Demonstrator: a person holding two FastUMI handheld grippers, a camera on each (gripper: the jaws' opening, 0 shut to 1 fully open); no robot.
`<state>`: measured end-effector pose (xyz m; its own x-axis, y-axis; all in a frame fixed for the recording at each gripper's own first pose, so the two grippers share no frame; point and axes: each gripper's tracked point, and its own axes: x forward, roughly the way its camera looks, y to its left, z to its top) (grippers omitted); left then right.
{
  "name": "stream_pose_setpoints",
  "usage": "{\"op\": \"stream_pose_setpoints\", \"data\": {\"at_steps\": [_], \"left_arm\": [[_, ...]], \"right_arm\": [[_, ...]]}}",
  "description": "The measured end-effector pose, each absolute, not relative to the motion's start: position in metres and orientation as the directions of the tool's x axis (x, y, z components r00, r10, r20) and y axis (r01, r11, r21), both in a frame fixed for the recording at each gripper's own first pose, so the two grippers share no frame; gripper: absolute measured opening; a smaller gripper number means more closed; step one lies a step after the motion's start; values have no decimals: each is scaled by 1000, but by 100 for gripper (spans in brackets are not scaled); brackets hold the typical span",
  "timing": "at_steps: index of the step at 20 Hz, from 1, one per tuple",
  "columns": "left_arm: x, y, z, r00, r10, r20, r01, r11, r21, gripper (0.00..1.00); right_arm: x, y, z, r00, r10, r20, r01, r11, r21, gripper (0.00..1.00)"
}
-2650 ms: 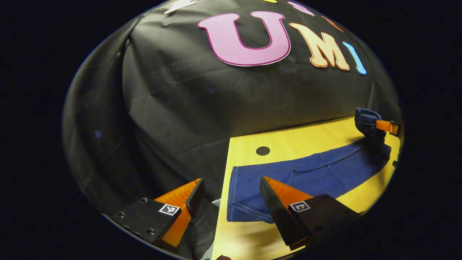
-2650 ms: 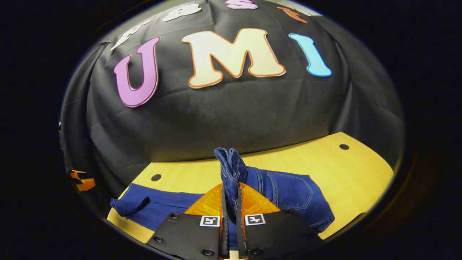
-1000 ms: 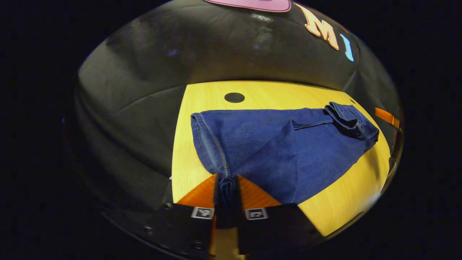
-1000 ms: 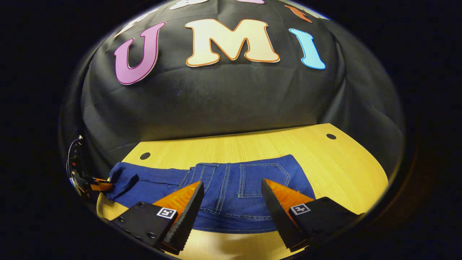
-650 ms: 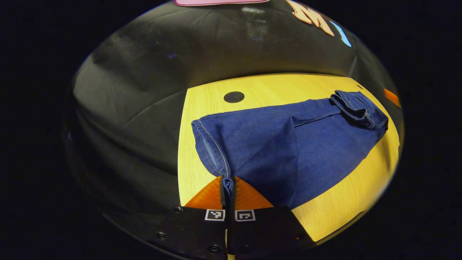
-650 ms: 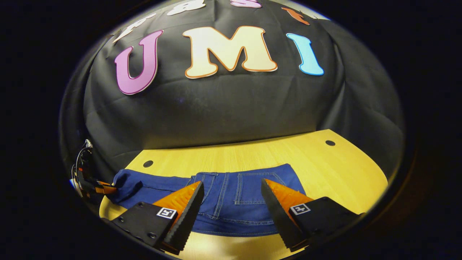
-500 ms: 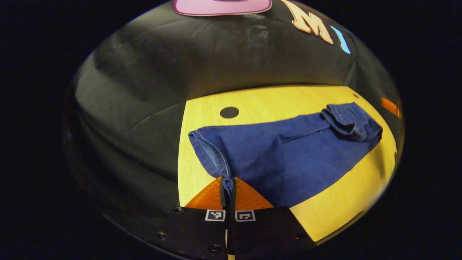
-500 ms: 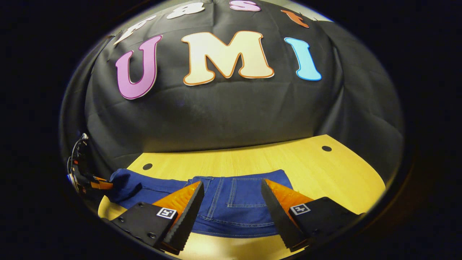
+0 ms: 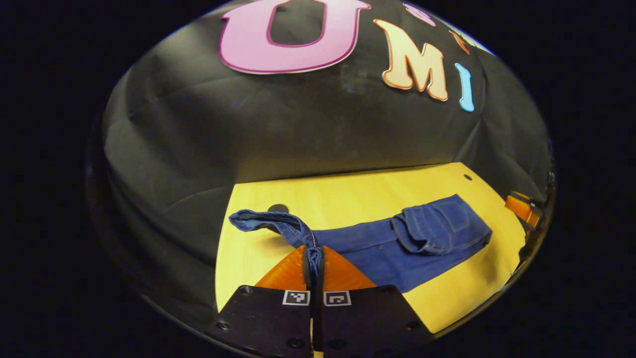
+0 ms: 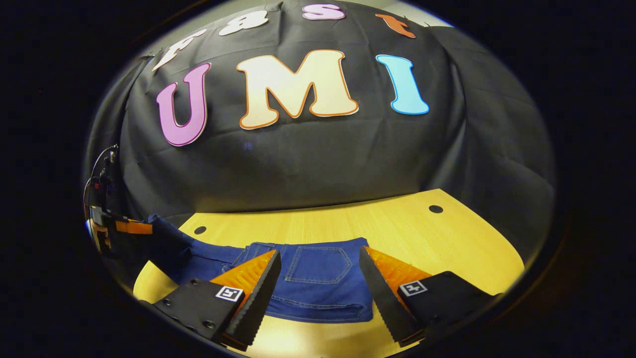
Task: Grasp the waist and the cuffs of the jeans and fold them to make the two legs overlap; first hold the waist and fold one-third of the jeans toward the cuffs, then hold the cuffs and fold the remaining one-third in the same direction to finish folding.
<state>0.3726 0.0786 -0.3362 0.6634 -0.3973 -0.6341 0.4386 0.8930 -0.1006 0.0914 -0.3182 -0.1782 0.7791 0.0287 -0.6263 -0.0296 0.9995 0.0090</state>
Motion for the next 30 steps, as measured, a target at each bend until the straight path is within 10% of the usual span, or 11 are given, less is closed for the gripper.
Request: {"op": "stream_pose_setpoints", "data": {"at_steps": [30], "left_arm": [[310, -266, -346, 542, -615, -573, 591, 763, -261, 0]], "right_arm": [[67, -533, -137, 771, -20, -636, -18, 998, -54, 98]]}}
